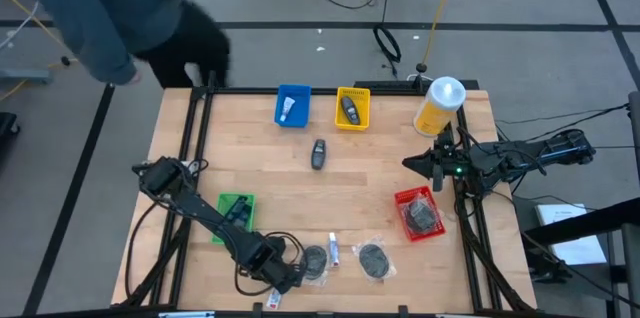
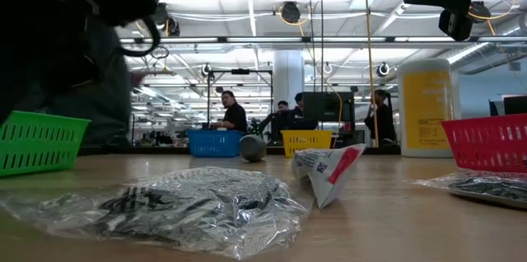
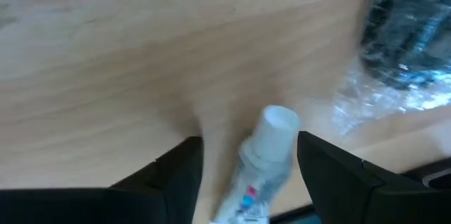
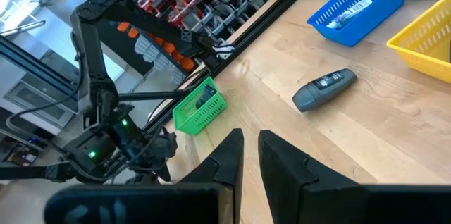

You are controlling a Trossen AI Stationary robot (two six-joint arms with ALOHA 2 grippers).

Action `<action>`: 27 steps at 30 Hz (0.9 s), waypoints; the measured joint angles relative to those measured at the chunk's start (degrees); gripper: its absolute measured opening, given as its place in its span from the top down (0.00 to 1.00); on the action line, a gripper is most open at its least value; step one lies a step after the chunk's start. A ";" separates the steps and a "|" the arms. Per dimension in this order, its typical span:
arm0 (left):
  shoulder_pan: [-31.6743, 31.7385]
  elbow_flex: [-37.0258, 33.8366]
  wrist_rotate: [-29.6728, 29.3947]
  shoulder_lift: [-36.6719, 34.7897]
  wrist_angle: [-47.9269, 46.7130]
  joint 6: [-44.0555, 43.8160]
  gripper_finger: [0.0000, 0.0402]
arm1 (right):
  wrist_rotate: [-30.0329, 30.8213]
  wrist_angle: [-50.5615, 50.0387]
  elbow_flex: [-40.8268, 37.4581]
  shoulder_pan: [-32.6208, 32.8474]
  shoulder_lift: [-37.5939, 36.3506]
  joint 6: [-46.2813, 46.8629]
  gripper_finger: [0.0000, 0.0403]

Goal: Pick & Place Travel size toiletries
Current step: Put the white toothpaste into the blue basket

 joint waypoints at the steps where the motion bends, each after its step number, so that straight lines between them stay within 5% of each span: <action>1: 0.03 0.03 0.04 0.29 0.08 -0.05 0.43 | 0.00 -0.02 0.00 0.00 0.00 0.00 0.91; 8: 0.21 0.08 0.42 0.40 -0.18 -0.25 0.48 | -0.02 0.02 0.00 0.00 0.00 0.00 0.91; 20: 0.41 0.00 0.87 0.41 -1.27 3.04 0.84 | -0.04 0.02 0.00 0.00 0.00 -0.02 0.91; 27: 0.82 -0.03 0.81 0.30 -0.93 4.46 0.83 | -0.09 0.02 0.00 0.00 0.00 0.00 0.91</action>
